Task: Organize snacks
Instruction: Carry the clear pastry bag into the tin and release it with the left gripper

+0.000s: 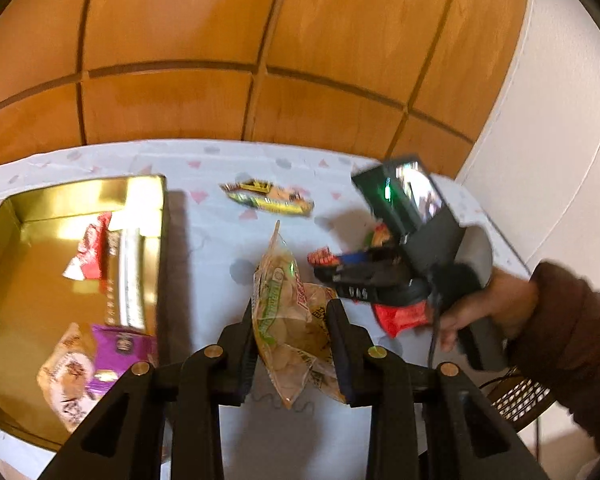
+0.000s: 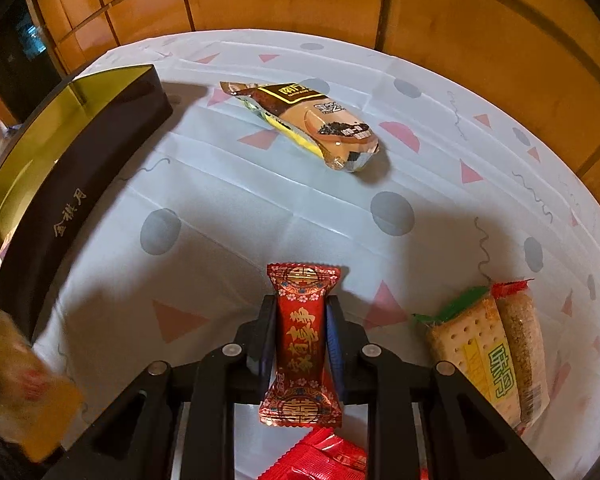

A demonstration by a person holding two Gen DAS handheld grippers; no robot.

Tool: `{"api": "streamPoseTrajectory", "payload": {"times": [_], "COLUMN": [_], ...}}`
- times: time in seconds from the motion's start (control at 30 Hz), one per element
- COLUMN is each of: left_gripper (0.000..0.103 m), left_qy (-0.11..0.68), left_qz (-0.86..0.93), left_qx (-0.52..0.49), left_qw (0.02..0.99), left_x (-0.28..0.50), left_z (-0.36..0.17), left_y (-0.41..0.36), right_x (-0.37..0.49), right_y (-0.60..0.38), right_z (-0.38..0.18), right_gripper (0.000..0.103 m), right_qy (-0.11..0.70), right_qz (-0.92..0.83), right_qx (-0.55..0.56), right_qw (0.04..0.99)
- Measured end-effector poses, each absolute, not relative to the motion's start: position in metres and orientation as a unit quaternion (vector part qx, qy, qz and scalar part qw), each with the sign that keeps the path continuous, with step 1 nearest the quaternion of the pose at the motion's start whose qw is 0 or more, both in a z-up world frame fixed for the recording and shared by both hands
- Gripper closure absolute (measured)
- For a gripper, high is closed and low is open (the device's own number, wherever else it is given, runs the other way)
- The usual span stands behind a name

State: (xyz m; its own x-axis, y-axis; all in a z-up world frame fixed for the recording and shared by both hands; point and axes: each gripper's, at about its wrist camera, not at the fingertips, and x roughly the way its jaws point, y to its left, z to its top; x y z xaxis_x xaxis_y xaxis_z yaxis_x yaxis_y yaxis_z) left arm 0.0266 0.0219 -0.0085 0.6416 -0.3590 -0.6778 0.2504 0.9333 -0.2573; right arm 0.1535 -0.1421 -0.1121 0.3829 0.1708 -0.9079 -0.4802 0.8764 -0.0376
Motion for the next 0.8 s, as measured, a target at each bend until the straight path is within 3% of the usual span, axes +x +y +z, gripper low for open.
{"api": "streamPoseTrajectory", "payload": {"times": [0.4,0.8], "left_gripper": [0.071,0.071], "left_qy": [0.328,0.356], "left_qz": [-0.087,0.039], "left_qx": [-0.130,-0.227], "left_qw": [0.932,0.906], "left_x": [0.015,0.021], "left_z": [0.047,0.021], "left_y": [0.114,0.238], "right_x": [0.143,0.139], "right_y": [-0.138,-0.142], "right_z": [-0.116,-0.116], "right_gripper": [0.078,0.078], "right_qy": [0.503,0.493], "right_qz": [0.188,0.189], "right_qx": [-0.157,-0.137], "right_qw": [0.829,0.838]}}
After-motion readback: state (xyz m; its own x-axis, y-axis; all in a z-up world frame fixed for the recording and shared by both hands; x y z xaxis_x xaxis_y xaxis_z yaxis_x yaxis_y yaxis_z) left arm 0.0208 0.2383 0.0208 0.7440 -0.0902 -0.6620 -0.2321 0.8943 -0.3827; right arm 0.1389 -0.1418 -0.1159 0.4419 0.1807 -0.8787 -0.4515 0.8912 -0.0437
